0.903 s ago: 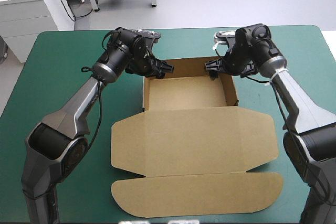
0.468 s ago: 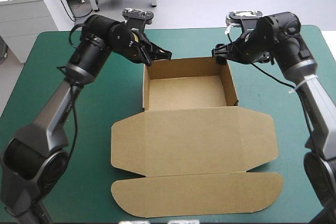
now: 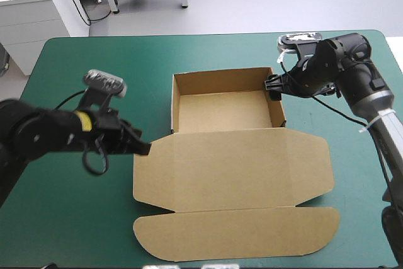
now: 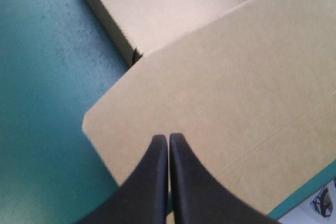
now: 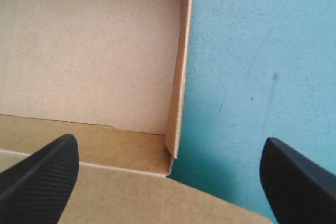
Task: Fold the box
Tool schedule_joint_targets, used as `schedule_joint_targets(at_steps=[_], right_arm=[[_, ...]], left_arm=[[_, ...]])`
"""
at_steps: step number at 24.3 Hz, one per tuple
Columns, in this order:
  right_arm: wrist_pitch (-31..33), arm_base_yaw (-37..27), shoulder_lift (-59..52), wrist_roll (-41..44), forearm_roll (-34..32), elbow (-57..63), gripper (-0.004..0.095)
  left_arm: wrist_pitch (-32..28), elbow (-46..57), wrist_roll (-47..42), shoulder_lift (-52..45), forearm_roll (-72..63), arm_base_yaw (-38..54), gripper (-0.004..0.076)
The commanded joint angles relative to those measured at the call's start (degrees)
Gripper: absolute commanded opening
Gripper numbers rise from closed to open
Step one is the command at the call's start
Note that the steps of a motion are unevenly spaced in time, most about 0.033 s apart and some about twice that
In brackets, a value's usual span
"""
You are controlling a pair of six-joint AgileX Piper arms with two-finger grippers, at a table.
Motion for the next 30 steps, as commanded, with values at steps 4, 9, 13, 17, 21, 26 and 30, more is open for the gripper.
schedule_joint_targets(at_steps=[4,9,13,17,21,26,30], right_arm=[[-3.3,-0.1,5.5,-1.9,-0.9,-1.2,0.0857],[-6.6,-0.3,10.5,-2.2,-0.9,-1.2,0.0856],[-6.8,-0.8,13.6,-2.3,-0.5,-1.2,0.0856],[-8.9,-1.3,15.6,-2.7,-0.5,-1.2,0.0856],[-11.3,-1.3,16.0,-4.5,1.0,-1.3,0.0842],[-10.0,-1.6,16.0,-5.4,3.0,-1.3,0.0336],[-6.0,-2.4,16.0,-7.3,3.8,-2.1,-0.0013]], left_arm=[[-4.1,13.7,-1.6,-19.5,5.9,-0.2,-0.0008],[-5.5,22.3,-2.8,-34.0,4.9,-0.2,-0.0008],[-5.4,26.6,-3.0,-41.6,5.2,-0.2,-0.0008],[-5.2,29.7,-2.7,-45.1,5.3,-0.2,-0.0008],[-6.2,33.0,-0.2,-45.2,5.5,-0.2,-0.0008],[-7.3,35.9,0.0,-45.2,5.3,-0.2,-0.0008],[-7.2,35.9,0.2,-45.2,5.3,-0.2,-0.0008]])
